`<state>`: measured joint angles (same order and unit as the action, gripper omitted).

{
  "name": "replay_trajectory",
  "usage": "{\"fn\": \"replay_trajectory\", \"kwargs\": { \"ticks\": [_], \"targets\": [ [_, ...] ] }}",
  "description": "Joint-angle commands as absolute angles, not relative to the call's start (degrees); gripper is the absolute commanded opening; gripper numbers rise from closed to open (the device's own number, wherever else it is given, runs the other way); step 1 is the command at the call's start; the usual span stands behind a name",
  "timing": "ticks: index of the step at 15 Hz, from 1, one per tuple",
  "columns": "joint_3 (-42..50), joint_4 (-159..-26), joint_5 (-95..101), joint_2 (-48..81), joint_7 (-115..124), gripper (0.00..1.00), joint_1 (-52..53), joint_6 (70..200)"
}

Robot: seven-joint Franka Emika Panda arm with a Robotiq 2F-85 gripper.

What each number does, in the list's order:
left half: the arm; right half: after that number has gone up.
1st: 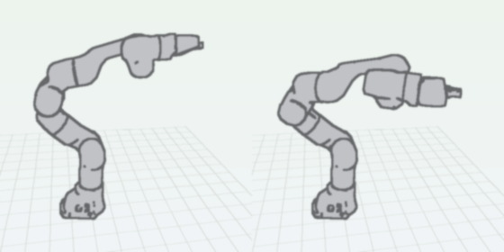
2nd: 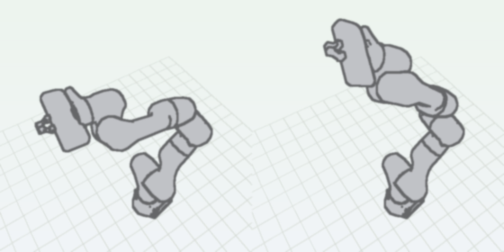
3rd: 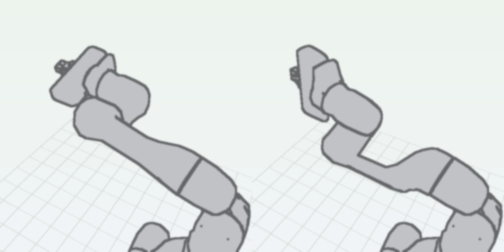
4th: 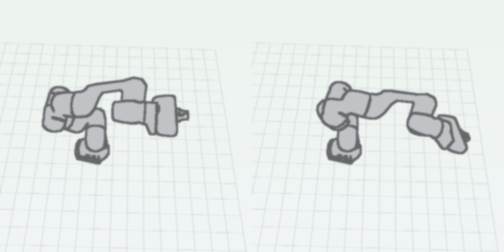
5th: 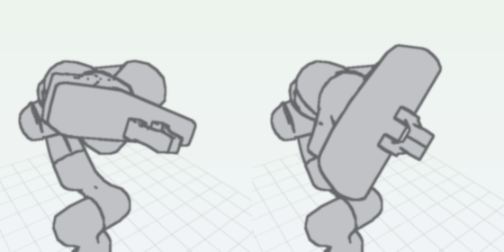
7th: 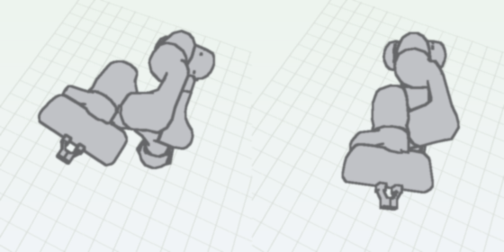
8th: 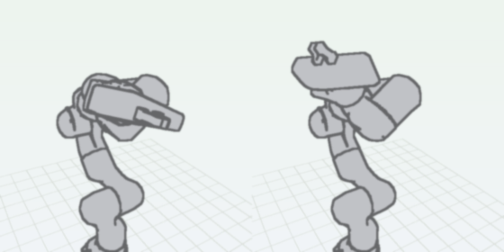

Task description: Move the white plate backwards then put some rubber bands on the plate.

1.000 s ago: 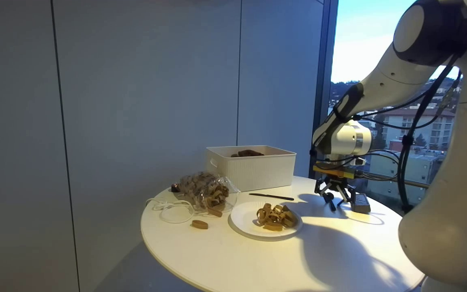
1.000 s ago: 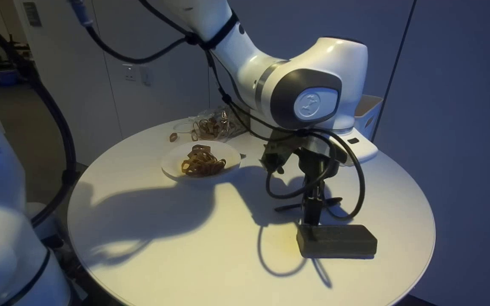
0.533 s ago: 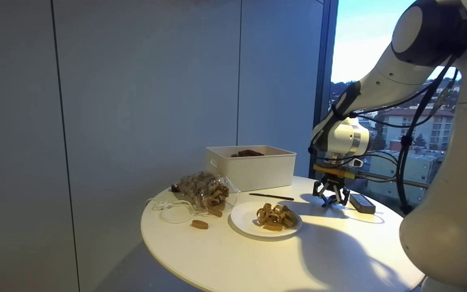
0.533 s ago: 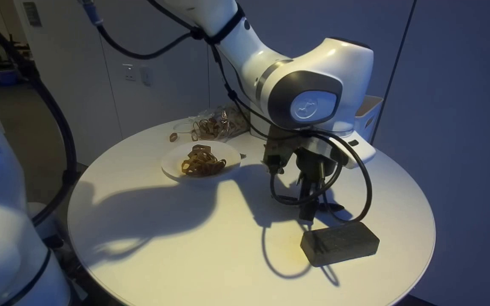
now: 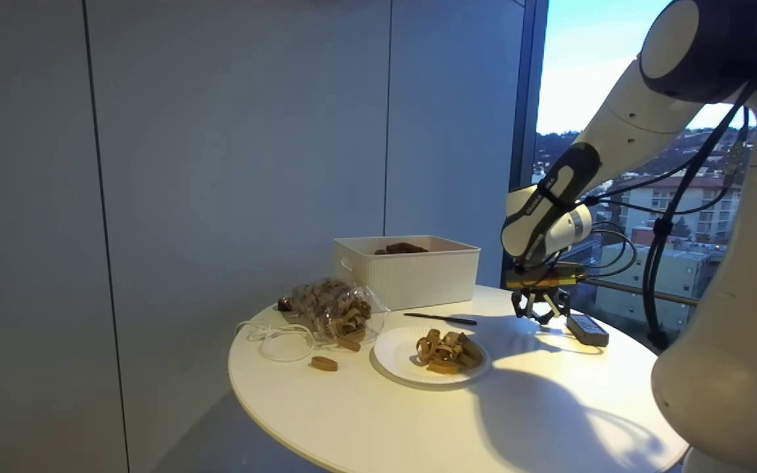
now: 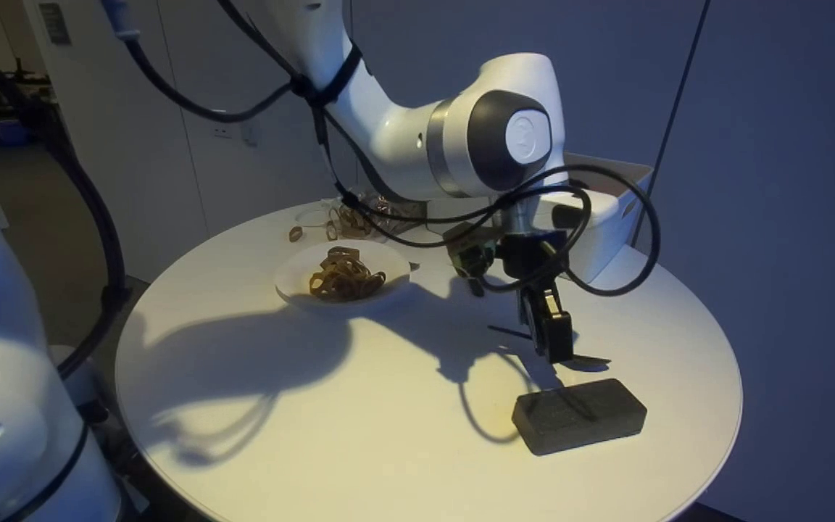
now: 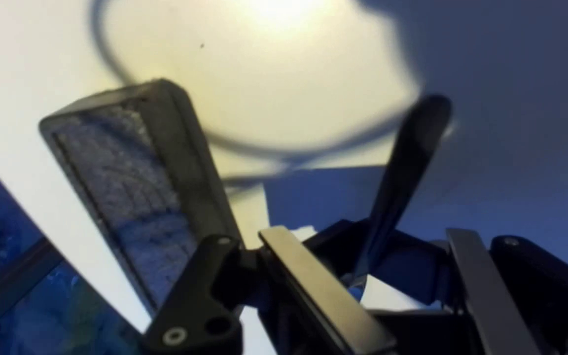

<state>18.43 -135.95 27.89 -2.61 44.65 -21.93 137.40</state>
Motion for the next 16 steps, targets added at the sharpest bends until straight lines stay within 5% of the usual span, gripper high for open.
{"fn": "replay_trajectory", "kwargs": {
  "ticks": [1, 6, 16],
  "targets": [
    [17.30, -139.75, 43.40, -8.64, 49.28, 0.07, -21.73, 136.12],
    [16.83, -143.91, 56.54, -12.86, 45.25, 0.07, -21.60, 137.49],
    [20.48, -155.78, 40.95, -23.26, 12.38, 0.07, -19.33, 153.89]
  ]
}}
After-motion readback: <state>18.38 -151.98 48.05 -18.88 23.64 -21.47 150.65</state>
